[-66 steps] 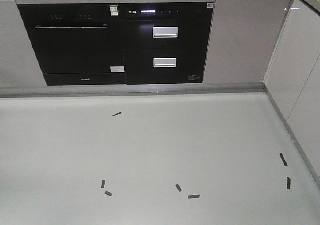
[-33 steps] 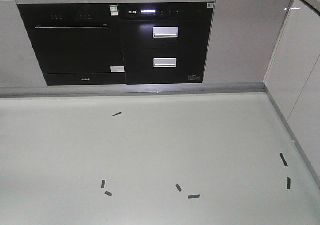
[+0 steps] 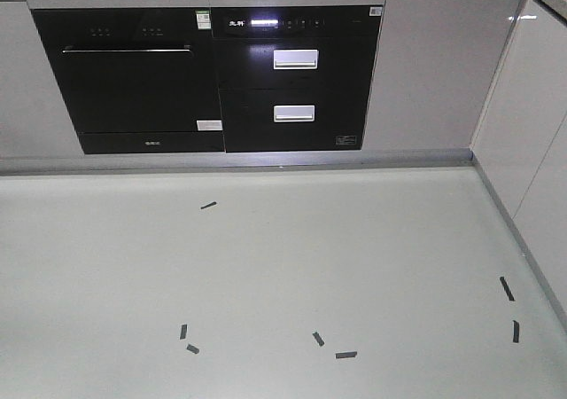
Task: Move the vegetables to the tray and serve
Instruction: 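Drive the base toward the counter with both arms held still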
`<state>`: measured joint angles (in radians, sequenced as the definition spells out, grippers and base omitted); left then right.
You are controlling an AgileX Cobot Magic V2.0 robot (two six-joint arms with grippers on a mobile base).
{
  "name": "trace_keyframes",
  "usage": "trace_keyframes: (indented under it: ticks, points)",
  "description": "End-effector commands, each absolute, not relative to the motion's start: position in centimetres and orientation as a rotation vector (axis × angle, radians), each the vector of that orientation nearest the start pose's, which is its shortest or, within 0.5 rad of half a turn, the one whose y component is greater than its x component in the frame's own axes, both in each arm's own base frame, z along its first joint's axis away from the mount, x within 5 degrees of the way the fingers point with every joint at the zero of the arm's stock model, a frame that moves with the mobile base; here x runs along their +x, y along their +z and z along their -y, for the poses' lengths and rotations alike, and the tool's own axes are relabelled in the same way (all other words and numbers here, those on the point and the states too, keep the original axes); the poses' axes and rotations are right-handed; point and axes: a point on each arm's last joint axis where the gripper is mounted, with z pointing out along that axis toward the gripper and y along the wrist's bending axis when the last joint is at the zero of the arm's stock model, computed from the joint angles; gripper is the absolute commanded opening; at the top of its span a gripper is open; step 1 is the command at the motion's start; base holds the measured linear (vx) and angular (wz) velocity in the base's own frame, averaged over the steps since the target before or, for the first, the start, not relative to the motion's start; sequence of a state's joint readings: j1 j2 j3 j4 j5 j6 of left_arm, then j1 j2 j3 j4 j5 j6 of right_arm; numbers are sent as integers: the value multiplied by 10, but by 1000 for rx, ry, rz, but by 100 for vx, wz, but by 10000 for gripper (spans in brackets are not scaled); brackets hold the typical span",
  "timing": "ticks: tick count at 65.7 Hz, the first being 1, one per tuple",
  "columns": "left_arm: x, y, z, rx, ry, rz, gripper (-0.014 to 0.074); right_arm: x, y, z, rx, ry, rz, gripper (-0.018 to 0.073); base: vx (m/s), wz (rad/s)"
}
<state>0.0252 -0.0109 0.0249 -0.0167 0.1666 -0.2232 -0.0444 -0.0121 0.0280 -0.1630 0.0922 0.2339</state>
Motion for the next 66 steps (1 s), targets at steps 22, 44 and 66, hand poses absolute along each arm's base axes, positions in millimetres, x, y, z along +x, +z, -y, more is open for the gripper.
trace_keyframes:
  ticks: [22, 44, 66]
  points:
    - [57, 188, -2, -222, -170, -1605, -6, 57, 198, 3, 82, 2, -1520, -2, 12, 1]
    - [57, 188, -2, -222, -170, -1605, -6, 57, 198, 3, 82, 2, -1520, -2, 13, -6]
    - [57, 188, -2, -222, -170, -1605, -6, 57, 198, 3, 82, 2, -1520, -2, 9, 12]
